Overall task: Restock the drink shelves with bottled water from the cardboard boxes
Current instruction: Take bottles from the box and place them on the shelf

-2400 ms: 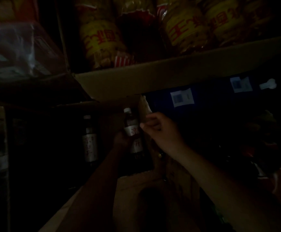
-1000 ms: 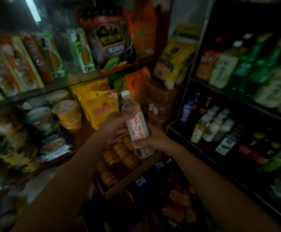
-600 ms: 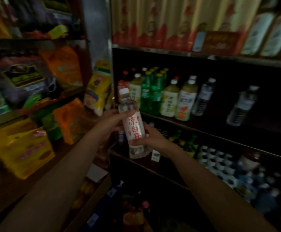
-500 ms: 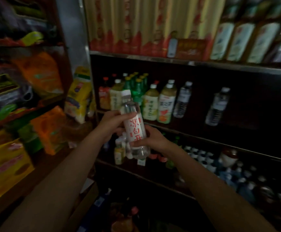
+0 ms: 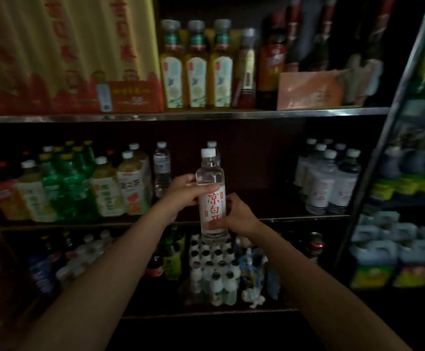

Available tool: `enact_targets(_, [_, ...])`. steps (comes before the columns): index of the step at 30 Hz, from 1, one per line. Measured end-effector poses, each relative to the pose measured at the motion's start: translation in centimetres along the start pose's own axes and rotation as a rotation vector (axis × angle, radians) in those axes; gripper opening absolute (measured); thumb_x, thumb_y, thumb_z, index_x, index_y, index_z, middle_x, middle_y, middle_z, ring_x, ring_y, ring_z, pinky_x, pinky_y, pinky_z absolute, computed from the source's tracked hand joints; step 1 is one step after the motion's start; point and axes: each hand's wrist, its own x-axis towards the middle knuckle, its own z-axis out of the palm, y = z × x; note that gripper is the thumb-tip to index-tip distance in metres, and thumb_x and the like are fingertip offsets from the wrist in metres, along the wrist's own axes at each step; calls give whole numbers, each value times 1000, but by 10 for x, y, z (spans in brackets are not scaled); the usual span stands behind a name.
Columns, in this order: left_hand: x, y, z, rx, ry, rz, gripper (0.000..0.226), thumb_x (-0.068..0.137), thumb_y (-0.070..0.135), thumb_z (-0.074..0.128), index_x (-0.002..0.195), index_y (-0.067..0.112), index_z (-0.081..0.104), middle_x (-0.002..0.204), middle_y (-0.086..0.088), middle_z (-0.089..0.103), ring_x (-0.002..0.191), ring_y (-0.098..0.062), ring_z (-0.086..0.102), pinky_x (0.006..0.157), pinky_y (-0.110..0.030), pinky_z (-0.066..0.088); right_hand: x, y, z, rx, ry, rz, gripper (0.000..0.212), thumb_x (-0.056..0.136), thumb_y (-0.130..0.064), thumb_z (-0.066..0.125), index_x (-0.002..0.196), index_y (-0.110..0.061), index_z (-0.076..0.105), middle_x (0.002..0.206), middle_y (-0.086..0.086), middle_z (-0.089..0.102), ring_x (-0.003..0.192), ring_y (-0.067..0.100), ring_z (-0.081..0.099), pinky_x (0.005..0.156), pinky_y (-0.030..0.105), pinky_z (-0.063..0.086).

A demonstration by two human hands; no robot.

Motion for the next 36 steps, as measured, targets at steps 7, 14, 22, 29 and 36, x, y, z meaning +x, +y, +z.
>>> enact_targets(7, [68,-12,91,-13,-239,30,40,75,20,78,111,24,61,111,3,69,105,-11,64,92,-34,51,16,56,-74,-123,214,24,73,56,-21,91,113,-16,46,105,-3,61,98,13,61,77,24,52])
enact_targets(14, [136,-28,156,-26,-329,45,43,76,17,77,114,26,60,113,3,67,106,-11,63,85,-26,51,48,106,-124,-131,338,100,71,58,-21,90,116,-14,49,110,0,65,100,13,63,87,29,53])
enact_targets(22, [194,-41,197,29,-380,39,54,76,19,78,123,24,54,116,8,61,107,-7,59,90,-25,50,91,140,-153,-252,456,175,64,63,-27,86,114,-11,50,112,5,63,103,21,61,87,38,52])
enact_targets(29, [245,-44,222,220,-290,183,54,68,19,84,115,19,57,109,5,65,101,-12,63,83,-27,53,128,155,-167,-361,563,255,60,74,-25,80,119,-8,44,118,15,59,107,30,59,87,35,49])
enact_targets(36, [276,-39,238,381,-192,267,51,66,30,85,111,18,65,105,3,69,90,-5,58,75,-19,44,152,155,-173,-621,619,288,43,91,-18,60,123,-3,34,112,19,63,99,36,65,74,39,51])
